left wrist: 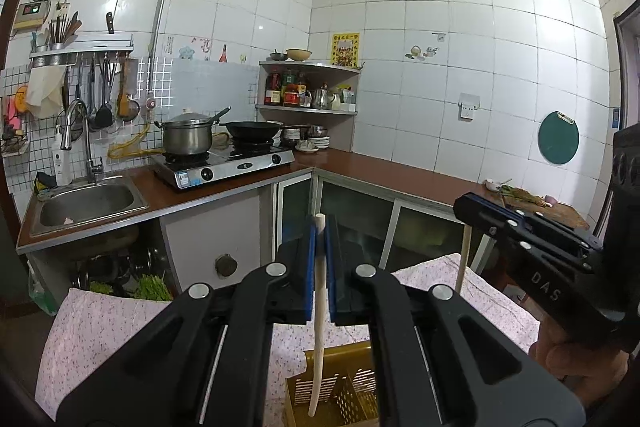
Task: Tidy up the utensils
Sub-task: 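Lower both chopsticks into the yellow basket and open both tools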
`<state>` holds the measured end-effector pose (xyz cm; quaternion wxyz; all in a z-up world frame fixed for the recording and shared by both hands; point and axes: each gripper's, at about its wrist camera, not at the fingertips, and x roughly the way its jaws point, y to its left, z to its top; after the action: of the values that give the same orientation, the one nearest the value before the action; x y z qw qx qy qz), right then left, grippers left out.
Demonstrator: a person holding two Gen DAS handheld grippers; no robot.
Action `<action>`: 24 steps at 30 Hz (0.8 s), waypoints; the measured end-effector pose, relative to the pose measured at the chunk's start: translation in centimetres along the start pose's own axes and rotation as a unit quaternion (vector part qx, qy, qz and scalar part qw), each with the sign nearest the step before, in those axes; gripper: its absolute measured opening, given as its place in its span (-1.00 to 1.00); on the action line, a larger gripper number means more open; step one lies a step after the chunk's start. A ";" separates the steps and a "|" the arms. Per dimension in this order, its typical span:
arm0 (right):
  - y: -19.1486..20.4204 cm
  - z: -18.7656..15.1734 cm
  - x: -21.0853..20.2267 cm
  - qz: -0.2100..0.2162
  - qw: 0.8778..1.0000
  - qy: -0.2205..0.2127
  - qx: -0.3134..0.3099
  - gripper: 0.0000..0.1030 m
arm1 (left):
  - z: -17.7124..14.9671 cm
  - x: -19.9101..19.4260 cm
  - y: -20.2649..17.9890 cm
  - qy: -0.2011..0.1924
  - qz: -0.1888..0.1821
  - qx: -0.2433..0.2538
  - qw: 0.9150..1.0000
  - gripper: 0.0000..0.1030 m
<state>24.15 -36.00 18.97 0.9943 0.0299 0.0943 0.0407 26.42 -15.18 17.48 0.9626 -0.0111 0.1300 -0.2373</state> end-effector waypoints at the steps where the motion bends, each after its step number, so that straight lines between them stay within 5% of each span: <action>1: -0.1 -0.2 0.2 0.000 1.000 0.001 0.000 -0.91 | 0.0 0.1 0.0 0.001 0.000 0.001 1.000 -0.94; 21: -1.0 -2.3 1.6 -0.002 0.999 0.025 0.019 -0.90 | -2.2 1.6 1.4 0.032 0.012 -0.019 0.999 -0.93; 24: -0.9 -2.3 1.4 -0.002 1.000 0.025 0.017 -0.90 | -2.2 1.4 1.5 0.031 0.015 -0.019 0.999 -0.74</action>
<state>25.12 -36.65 16.44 0.9910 0.0453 0.1203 0.0375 27.71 -14.43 14.86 0.9611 -0.0203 0.1643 -0.2210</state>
